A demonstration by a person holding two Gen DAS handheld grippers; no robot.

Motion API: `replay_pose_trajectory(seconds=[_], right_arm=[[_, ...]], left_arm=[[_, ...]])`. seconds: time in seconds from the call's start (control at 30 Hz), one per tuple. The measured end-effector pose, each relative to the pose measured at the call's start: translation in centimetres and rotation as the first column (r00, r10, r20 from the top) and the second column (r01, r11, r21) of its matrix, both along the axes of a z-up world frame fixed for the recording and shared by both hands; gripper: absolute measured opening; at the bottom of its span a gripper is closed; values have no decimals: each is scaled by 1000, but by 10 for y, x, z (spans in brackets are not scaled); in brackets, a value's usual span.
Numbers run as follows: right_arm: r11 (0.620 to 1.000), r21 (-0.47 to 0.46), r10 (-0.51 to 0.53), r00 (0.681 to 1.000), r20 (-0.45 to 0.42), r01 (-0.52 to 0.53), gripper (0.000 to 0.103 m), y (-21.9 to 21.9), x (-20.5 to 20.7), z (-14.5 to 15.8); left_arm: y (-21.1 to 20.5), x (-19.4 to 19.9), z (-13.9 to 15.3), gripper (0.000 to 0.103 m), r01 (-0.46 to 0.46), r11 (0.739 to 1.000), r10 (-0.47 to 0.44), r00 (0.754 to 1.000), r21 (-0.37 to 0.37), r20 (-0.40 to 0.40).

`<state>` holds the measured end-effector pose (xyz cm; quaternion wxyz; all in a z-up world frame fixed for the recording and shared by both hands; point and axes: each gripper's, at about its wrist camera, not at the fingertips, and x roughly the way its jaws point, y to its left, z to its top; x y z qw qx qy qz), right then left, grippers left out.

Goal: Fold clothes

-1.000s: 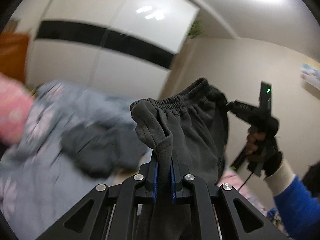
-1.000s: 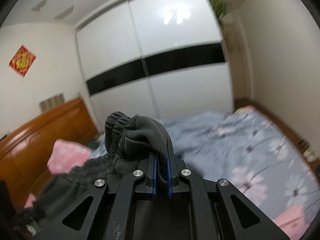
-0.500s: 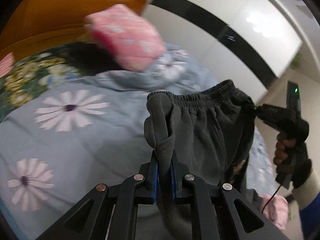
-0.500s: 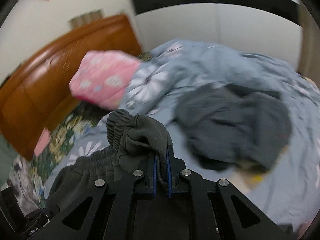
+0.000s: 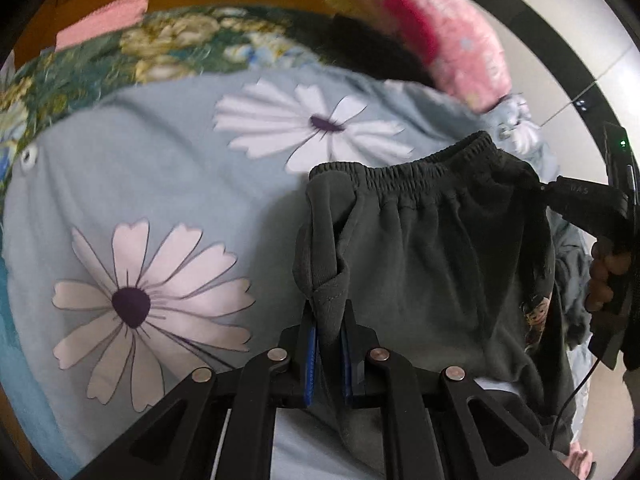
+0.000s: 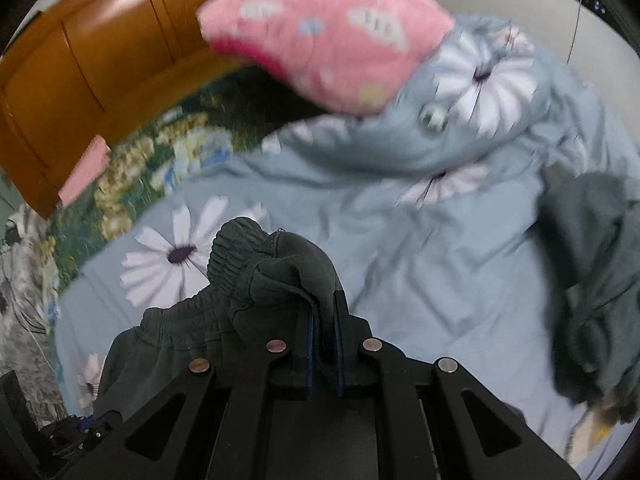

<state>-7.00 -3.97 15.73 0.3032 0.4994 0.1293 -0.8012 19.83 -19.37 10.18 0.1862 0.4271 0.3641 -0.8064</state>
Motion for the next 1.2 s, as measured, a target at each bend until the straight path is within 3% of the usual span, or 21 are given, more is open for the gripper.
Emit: replay_pose_trajectory(seconds=[0.17, 0.3, 0.37, 0.5, 0.57, 0.63, 0.73, 0.83, 0.97, 1.1, 1.2], right_arm=[[1000, 3, -14, 999, 43, 14, 10, 6, -9, -19], [1000, -10, 7, 999, 39, -7, 34, 18, -9, -7], [999, -41, 7, 1000, 18, -6, 39, 31, -6, 6], [985, -145, -98, 995, -20, 94, 43, 99, 4, 47], [967, -160, -202, 979, -10, 198, 45, 153, 24, 48], [935, -154, -321, 947, 15, 320, 49, 213, 51, 40], [860, -139, -490, 870, 50, 492, 52, 304, 91, 27], [754, -118, -641, 763, 82, 646, 52, 395, 131, 14], [584, -83, -798, 590, 124, 807, 52, 509, 183, -5], [520, -84, -816, 523, 246, 850, 54, 538, 213, -48], [451, -182, -799, 486, 354, 874, 56, 552, 221, -69]], left_arm=[[-3, 1, -15, 12, -2, 999, 1, 1000, 34, 20], [-7, -2, -18, 14, -1, 998, 0, 1000, 61, 23], [-7, 0, -14, 14, 5, 998, -6, 1000, 70, 12], [-6, 5, -3, 19, 16, 998, -16, 1000, 67, -3], [-5, 9, 1, 20, 13, 998, -13, 1000, 68, -4], [-3, 13, 5, 21, 10, 998, -9, 1000, 69, -6], [0, 16, 14, 22, 10, 999, -10, 1000, 51, -7], [6, 15, 26, 22, 13, 1000, -13, 1000, 25, -16], [24, 4, 47, 23, 42, 999, -43, 999, -10, -34], [57, -11, 65, 28, 121, 991, -123, 992, -48, -32], [82, -21, 76, 31, 186, 979, -189, 982, -84, -24]])
